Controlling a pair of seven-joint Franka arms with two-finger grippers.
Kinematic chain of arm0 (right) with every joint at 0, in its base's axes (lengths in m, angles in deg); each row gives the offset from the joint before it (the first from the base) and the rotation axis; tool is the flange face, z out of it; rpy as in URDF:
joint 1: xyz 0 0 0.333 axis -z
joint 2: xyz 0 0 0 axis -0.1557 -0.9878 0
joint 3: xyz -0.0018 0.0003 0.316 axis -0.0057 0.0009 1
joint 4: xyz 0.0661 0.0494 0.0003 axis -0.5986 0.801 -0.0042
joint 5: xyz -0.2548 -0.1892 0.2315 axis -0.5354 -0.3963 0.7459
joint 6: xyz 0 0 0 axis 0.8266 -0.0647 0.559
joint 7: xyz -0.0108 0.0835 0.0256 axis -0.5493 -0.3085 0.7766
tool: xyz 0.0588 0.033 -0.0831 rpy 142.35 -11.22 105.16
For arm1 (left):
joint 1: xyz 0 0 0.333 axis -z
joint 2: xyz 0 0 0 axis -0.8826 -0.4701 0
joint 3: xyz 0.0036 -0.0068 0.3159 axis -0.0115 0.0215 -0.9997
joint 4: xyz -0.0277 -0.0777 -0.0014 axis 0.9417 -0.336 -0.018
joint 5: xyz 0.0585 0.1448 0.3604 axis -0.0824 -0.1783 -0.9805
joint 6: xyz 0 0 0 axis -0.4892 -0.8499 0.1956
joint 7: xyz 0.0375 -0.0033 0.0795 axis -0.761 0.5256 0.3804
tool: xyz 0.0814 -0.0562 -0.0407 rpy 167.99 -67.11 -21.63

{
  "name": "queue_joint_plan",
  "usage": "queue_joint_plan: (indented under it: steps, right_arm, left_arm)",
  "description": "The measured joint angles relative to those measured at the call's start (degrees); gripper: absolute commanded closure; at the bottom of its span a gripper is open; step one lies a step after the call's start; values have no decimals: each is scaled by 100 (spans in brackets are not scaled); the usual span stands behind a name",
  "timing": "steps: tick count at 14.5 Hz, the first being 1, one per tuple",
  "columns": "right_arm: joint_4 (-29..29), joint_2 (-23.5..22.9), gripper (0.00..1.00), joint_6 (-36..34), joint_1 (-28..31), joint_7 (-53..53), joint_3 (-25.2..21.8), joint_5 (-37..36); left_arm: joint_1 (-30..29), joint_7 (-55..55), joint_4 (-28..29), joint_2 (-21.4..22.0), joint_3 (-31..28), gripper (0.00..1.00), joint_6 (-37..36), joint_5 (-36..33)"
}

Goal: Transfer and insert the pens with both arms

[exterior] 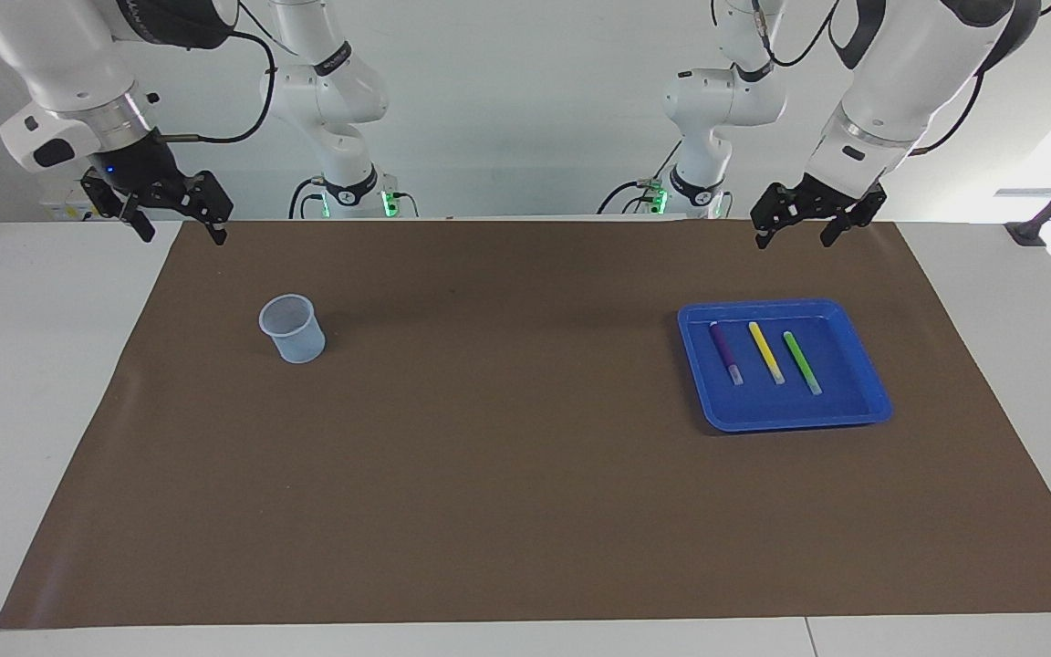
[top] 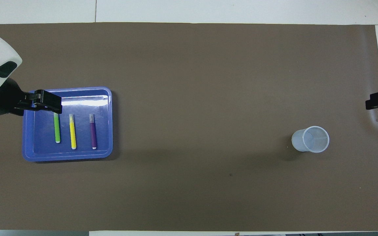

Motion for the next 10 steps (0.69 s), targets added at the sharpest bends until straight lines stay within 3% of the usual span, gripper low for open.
queue_joint_plan:
  steps: [10]
  right_arm:
    - [5,0,0,-44,2,0,-20,0]
  left_arm:
    - [0,0,0,0,0,0,0,0]
